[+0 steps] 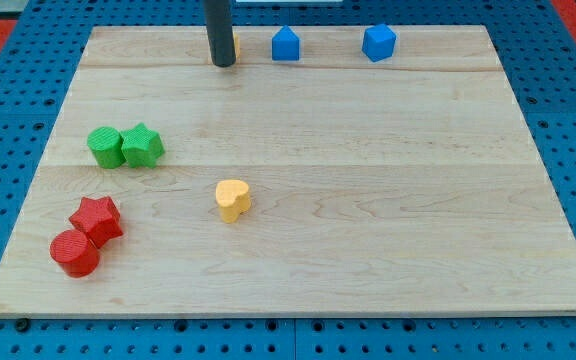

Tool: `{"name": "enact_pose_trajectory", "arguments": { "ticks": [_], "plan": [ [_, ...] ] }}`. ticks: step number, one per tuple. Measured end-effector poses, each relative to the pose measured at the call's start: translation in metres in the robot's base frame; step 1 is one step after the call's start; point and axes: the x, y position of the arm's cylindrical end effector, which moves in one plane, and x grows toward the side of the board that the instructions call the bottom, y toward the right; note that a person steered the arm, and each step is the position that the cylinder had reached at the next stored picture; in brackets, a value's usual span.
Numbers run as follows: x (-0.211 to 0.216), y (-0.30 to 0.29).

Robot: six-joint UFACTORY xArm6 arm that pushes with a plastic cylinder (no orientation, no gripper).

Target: Move the yellow heart to the top left corner of the board

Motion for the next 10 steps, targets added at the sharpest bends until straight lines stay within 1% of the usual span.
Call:
{"name": "enact_pose_trajectory", "arguments": {
  "ticks": [1, 2, 3, 4, 5, 6, 7, 8, 9, 10],
  "plan": [
    [-0.010, 0.002],
    [0.028, 0.026],
    [0.085, 0.087],
    [0.162, 0.131],
    [0.232, 0.149],
    [0.272, 0.148],
    [0.282, 0.111],
    [0.281, 0.070],
    [0.244, 0.080],
    [0.250, 0.076]
  ]
}}
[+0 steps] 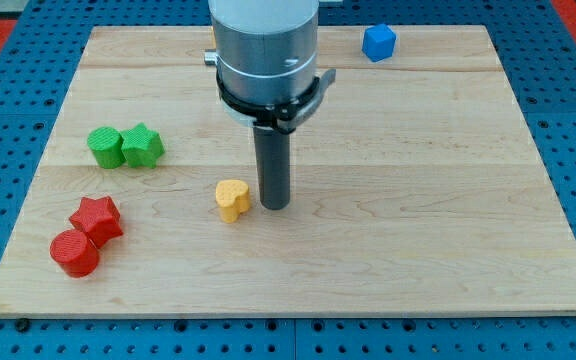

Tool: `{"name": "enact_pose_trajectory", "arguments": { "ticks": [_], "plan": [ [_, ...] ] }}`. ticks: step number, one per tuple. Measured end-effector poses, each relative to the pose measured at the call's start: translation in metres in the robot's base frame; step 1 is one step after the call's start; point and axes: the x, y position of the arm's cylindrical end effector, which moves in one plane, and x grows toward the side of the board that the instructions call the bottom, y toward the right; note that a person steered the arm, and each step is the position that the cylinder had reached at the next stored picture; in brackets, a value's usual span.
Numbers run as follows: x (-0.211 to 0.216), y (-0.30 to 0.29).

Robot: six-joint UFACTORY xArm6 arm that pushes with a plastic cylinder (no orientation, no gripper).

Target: Move the yellow heart to the top left corner of the board

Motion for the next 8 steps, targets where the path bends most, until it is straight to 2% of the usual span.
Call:
{"name": "enact_pose_trajectory", "arguments": {
  "ticks": [1, 2, 3, 4, 6, 7, 8],
  "plan": [
    [0.004, -0.002],
    [0.001, -0.030],
    [0.052, -0.047],
    [0.046, -0.057],
    [-0.053, -0.062],
    [-0.089, -0.065],
    [-0.095, -0.062]
  ]
}}
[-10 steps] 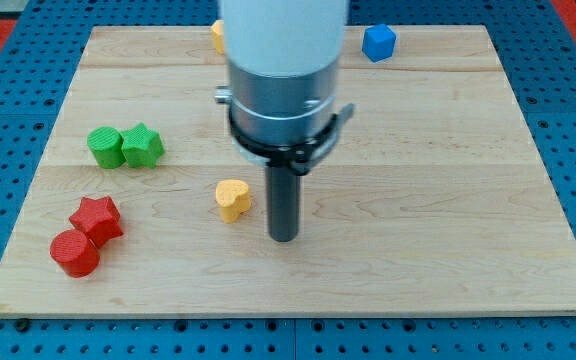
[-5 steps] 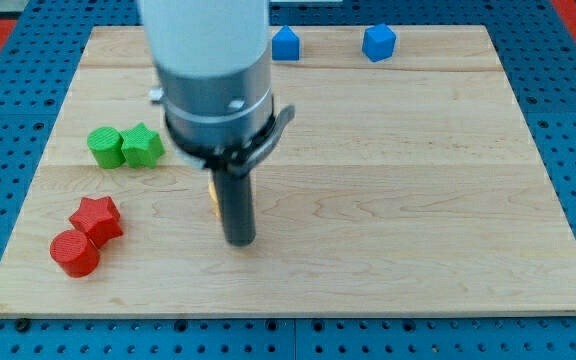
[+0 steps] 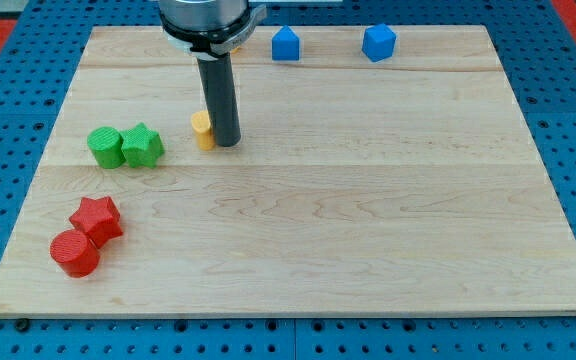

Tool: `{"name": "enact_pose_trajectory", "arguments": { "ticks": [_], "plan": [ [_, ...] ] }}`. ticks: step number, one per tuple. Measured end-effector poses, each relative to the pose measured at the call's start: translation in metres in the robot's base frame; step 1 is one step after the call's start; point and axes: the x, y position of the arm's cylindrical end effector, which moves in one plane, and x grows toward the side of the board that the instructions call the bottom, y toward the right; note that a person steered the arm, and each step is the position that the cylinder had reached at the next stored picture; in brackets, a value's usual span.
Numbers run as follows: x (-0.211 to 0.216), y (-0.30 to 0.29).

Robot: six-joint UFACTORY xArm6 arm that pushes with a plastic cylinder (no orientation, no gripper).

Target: Move the yellow heart to the top left corner of the board

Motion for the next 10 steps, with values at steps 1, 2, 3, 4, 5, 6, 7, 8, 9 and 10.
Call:
{"name": "enact_pose_trajectory", "arguments": {
  "ticks": [1, 2, 3, 4, 5, 6, 7, 8, 9, 10],
  "plan": [
    [-0.009, -0.031],
    [-0.002, -0.048],
    [-0.026, -0.076],
    [-0.056, -0.080],
    [-0.076, -0.068],
    [-0.103, -0.036],
    [-0.130, -0.041],
    [-0.130, -0.042],
    [-0.116, -0.055],
    [-0.094, -0.089]
  ]
}}
